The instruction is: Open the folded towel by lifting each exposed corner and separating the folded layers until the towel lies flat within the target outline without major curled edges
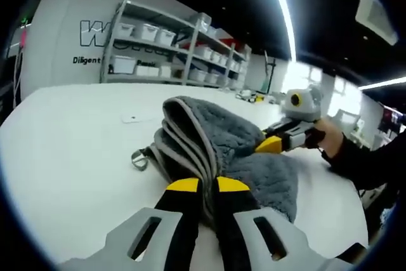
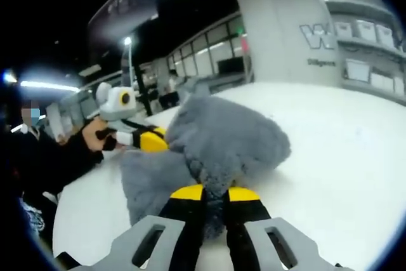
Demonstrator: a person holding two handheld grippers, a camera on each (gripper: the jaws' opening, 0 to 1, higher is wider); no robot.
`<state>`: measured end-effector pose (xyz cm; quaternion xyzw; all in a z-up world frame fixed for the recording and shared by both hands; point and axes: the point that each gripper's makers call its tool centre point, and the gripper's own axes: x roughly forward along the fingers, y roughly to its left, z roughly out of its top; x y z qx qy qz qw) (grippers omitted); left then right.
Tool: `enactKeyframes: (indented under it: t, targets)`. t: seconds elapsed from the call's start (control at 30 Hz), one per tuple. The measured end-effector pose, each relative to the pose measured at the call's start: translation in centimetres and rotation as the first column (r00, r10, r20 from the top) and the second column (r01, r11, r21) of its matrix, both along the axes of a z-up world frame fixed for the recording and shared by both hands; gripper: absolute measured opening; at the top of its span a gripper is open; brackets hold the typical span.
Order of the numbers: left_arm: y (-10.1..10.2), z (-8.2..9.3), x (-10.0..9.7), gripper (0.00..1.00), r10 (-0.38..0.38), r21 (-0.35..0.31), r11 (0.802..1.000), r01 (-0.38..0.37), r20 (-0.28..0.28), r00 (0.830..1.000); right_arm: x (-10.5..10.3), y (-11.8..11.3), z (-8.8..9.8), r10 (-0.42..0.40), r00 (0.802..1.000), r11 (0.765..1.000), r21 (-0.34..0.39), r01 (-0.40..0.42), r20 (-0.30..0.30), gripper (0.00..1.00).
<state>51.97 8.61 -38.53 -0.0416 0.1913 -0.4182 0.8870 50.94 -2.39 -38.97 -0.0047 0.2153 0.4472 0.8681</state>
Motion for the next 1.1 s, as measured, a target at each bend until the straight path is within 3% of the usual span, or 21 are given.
enactKeyframes:
  t: [0.87,1.1]
  targets:
    - [-0.2,0.0,-2.9,0.07,-0.062,0.033,0.998,0.062,-0.011,0.998,-2.8,-0.1,0.0,0.071,0.997,0.997,-0.023,-0.072,-0.027,0.07]
    - [-0.5,0.0,-3.3,0.07,-0.093,0.045,0.995,0.093,0.017,0.995,-3.3,-0.3,0.0,0.09,0.996,0.995,-0.041,-0.09,-0.004,0.07]
